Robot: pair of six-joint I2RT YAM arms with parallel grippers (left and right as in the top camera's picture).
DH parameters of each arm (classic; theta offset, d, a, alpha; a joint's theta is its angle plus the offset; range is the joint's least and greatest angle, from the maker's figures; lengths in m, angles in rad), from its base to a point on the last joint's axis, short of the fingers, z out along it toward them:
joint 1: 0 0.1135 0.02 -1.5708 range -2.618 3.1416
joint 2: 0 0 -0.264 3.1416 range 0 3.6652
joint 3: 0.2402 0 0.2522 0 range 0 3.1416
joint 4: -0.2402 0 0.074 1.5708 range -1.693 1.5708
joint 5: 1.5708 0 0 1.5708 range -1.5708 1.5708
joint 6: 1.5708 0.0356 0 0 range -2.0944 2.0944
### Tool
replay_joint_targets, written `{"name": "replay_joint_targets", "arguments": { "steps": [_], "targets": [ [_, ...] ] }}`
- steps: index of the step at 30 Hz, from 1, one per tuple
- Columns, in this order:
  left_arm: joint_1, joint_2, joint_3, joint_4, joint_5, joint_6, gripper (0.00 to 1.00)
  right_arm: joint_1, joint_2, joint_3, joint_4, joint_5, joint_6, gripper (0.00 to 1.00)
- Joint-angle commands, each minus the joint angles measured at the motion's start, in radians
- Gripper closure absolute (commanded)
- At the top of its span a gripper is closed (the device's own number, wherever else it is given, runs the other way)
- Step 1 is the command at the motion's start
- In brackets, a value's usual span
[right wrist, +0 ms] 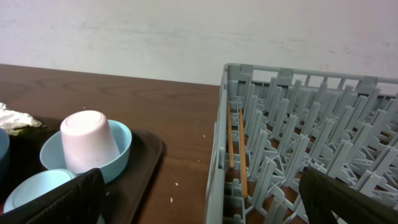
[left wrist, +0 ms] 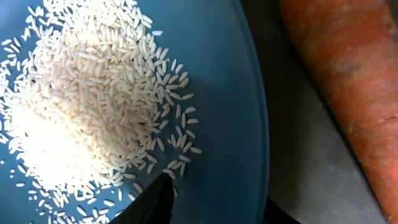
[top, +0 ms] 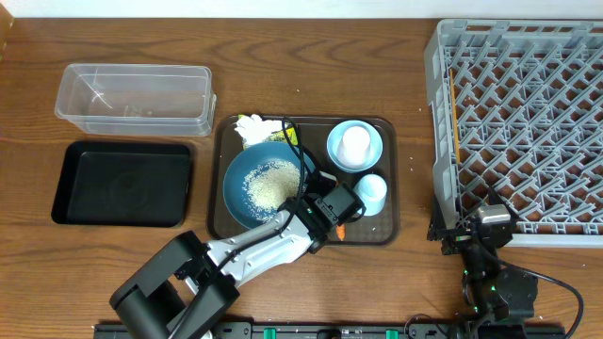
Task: Sort waste into correct bins and load items into the dishwasher rack
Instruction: 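Grasp the blue plate rim with the left gripper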
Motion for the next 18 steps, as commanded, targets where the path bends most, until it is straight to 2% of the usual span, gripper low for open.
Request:
{"name": "replay_joint_targets", "arguments": {
  "steps": [1, 5, 10, 11, 18],
  "targets": [
    [-0.002, 0.002, 0.016, 0.002, -0.017, 0.003, 0.67, -0.01, -0.004, -0.002, -0.004, 0.01, 0.003, 0.01],
    [-0.002, 0.0, 0.017, 0.005, -0.018, 0.003, 0.77, -0.01, -0.004, -0.002, -0.004, 0.01, 0.003, 0.01],
    [-0.002, -0.004, 0.019, 0.004, -0.017, 0.003, 0.81, -0.01, -0.004, -0.002, -0.004, 0.01, 0.003, 0.01],
    [-0.002, -0.009, 0.019, 0.004, -0.018, 0.003, 0.86, -0.01, -0.004, -0.002, -0.004, 0.009, 0.003, 0.01],
    [-0.002, -0.058, 0.021, -0.005, -0.018, 0.029, 0.94, -0.01, -0.004, -0.002, -0.004, 0.01, 0.003, 0.01]
  ]
}}
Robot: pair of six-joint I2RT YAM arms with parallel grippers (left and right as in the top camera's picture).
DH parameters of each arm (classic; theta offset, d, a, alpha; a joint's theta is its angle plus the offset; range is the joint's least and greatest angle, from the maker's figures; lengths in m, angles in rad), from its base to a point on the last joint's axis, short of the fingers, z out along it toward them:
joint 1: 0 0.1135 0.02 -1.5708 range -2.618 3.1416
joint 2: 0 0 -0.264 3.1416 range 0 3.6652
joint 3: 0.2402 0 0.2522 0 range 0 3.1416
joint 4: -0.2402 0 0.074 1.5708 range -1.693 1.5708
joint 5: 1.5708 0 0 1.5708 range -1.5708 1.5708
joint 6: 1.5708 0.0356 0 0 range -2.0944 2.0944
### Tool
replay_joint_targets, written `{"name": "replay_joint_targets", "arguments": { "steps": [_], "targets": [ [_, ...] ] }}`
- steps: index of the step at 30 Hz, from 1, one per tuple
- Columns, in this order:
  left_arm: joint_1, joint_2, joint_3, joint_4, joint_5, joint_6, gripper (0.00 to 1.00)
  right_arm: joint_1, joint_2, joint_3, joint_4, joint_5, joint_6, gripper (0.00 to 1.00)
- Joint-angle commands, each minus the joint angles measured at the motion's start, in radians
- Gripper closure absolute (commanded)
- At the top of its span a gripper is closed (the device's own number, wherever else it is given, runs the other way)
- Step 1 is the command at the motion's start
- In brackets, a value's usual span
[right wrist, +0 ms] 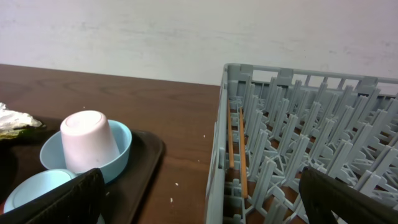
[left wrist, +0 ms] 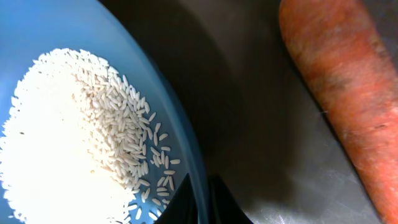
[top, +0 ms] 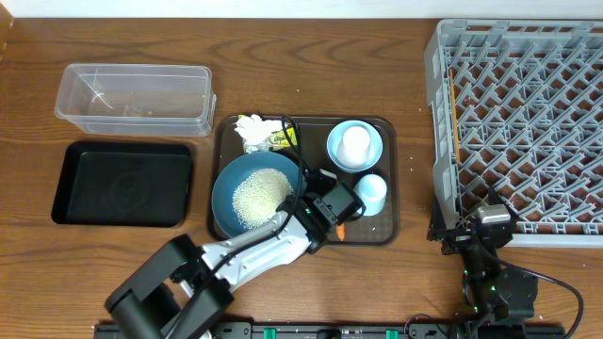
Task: Sort waste into correct bins and load items into the dishwasher rack
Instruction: 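Grasp the blue plate rim with the left gripper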
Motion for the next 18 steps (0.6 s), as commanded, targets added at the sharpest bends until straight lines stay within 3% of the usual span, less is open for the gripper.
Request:
{"name": "replay_joint_targets", "arguments": {
  "steps": [1, 12, 18],
  "targets": [
    [-0.002, -0.041, 0.02, -0.011, 0.001, 0.014, 0.94, -0.01, -0.004, -0.002, -0.004, 0.009, 0.003, 0.01],
    [0.002, -0.153, 0.032, -0.109, -0.013, 0.048, 0.94, -0.01, -0.004, -0.002, -0.004, 0.009, 0.003, 0.01],
    [0.003, -0.238, 0.033, -0.159, -0.014, 0.131, 0.94, -0.01, -0.004, -0.002, -0.004, 0.01, 0.003, 0.01]
  ]
}}
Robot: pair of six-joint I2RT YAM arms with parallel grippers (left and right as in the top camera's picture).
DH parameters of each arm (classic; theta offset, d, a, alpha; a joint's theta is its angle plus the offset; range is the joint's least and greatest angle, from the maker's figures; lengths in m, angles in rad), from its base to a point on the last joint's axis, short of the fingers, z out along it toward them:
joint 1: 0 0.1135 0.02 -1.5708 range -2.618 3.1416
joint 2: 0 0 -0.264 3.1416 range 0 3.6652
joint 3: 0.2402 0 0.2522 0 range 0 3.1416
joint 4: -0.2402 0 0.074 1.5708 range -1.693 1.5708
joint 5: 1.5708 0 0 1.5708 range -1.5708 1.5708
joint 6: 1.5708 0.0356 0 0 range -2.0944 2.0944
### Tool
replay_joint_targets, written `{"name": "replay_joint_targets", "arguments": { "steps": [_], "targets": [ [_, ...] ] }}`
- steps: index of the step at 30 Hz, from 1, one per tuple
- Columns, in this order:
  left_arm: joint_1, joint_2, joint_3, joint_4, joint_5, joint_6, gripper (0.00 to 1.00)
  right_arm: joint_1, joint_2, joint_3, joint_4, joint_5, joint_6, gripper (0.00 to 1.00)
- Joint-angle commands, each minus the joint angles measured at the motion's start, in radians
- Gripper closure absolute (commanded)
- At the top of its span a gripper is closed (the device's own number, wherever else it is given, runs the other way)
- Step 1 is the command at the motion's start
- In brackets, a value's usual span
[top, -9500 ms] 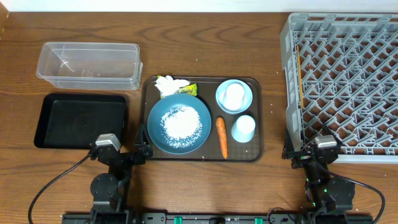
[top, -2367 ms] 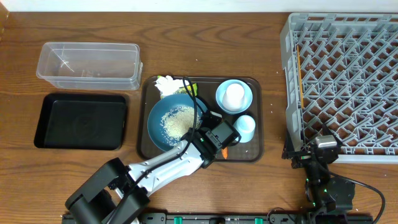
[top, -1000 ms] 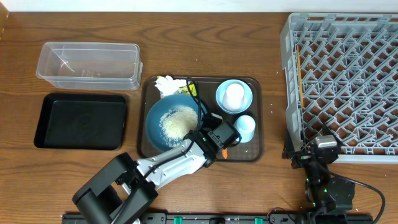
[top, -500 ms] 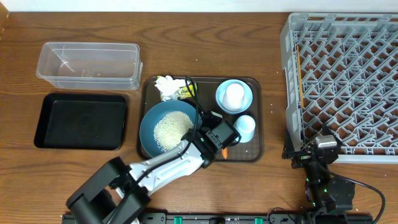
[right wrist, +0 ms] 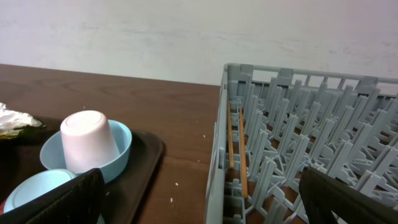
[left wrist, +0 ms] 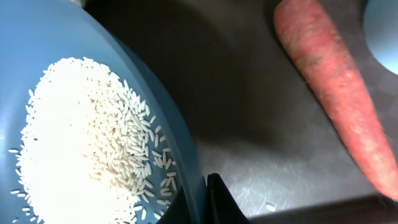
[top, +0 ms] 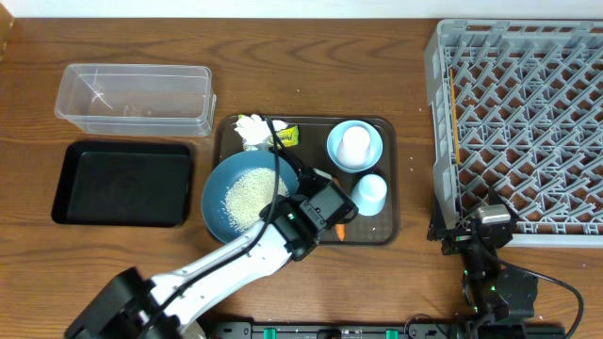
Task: Sort waste into correct bins and load items into the dishwasher rack
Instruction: 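Grasp the blue plate rim with the left gripper, then lift the blue plate and carry it left over the black tray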
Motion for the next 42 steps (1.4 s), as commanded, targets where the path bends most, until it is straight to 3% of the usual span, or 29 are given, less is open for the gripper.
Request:
{"name": "replay_joint_targets", "arguments": {
  "steps": [1, 9, 19, 33, 42],
  "targets": [
    [0.003, -0.065, 0.034, -0.017, -0.026, 0.094, 0.94, -0.01, -0.004, -0.002, -0.004, 0.01, 0.003, 0.01],
    [0.056, -0.204, 0.033, -0.062, -0.025, 0.142, 0.94, -0.01, -0.004, -0.002, -0.004, 0.009, 0.003, 0.01],
    [0.299, -0.414, 0.033, -0.109, -0.005, 0.142, 0.94, -0.01, -0.004, -0.002, -0.004, 0.01, 0.003, 0.01],
    [0.817, -0.47, 0.033, 0.011, 0.444, 0.216, 0.94, -0.01, -0.004, -0.002, -0.004, 0.01, 0.003, 0.01],
    [0.944, -0.437, 0.033, 0.111, 0.486, 0.216, 0.94, -0.01, -0.004, -0.002, -0.004, 0.01, 0.003, 0.01]
  ]
}}
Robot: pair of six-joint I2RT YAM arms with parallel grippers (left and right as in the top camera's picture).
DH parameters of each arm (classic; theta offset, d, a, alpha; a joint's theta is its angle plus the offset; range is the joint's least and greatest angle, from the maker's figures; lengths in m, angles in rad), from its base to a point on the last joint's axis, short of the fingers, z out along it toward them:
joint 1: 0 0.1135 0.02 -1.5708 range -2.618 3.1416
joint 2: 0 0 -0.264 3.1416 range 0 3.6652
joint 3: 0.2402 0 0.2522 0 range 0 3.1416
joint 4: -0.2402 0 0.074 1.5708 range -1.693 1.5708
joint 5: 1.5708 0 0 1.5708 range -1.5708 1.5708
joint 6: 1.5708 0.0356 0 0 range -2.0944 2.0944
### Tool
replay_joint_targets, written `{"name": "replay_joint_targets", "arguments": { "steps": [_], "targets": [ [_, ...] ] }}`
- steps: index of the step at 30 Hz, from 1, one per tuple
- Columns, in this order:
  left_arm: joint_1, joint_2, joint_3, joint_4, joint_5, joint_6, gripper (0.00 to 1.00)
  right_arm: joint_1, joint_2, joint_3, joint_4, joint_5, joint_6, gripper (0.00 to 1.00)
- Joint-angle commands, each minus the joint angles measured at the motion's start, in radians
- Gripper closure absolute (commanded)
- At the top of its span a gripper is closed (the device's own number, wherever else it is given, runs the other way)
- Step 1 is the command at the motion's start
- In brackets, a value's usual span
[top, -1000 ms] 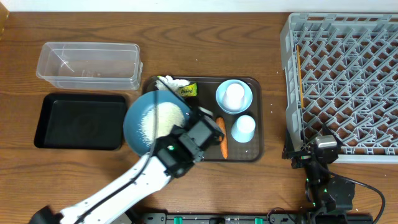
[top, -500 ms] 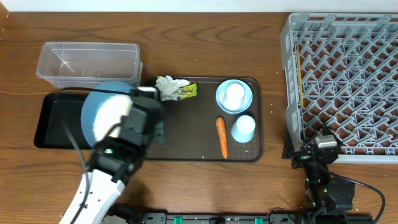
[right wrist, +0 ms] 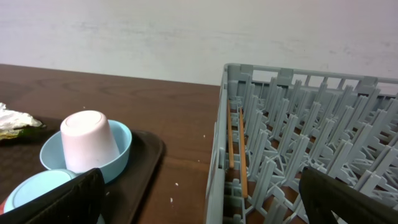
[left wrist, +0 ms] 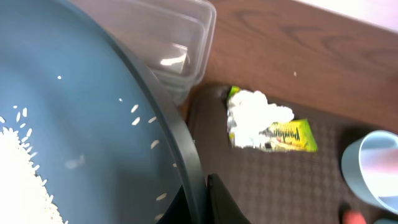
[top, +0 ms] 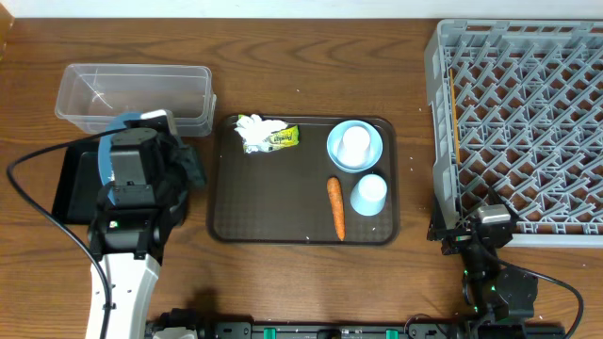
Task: Sort waste into correct bins and load items into the dishwasher rack
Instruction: 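Lift the blue plate and carry it left over the black tray, then tilt the blue plate to pour rice onto the black tray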
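My left gripper is shut on the rim of the blue plate, which fills the left wrist view with rice at its lower left. Overhead, the left arm covers most of the plate between the clear bin and the black tray. The brown tray holds a tissue with a yellow wrapper, a carrot, a white cup in a blue bowl and a light blue cup. My right gripper is open beside the rack.
Chopsticks lie in the near-left corner of the grey rack. The clear bin shows past the plate's rim in the left wrist view, with the wrapper on the brown tray beyond.
The left gripper has carried the blue plate of rice off the brown tray to the left; it is now over the black tray and clear bin. The right arm has not moved.
First the left gripper was at the blue plate's rim on the brown tray, beside the carrot. Then it was shut on the rim and the plate sat further left, partly off the tray. Now the plate is over the bins at the left.
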Motion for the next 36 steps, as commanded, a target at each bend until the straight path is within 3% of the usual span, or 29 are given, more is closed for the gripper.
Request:
{"name": "replay_joint_targets", "arguments": {
  "steps": [1, 9, 21, 27, 36],
  "targets": [
    [0.015, 0.031, 0.033, 0.039, 0.024, 0.027, 0.94, -0.01, -0.004, -0.002, -0.004, 0.01, 0.003, 0.01],
    [0.021, 0.135, 0.033, 0.206, 0.024, 0.016, 0.94, -0.01, -0.004, -0.002, -0.004, 0.01, 0.003, 0.01],
    [0.172, 0.178, 0.033, 0.292, 0.034, -0.158, 0.94, -0.01, -0.004, -0.002, -0.004, 0.01, 0.003, 0.01],
    [0.259, 0.249, 0.033, 0.348, 0.241, -0.175, 0.94, -0.01, -0.004, -0.002, -0.004, 0.01, 0.003, 0.01],
    [0.377, 0.267, 0.033, 0.374, 0.401, -0.274, 0.94, -0.01, -0.004, -0.002, -0.004, 0.009, 0.003, 0.01]
  ]
}}
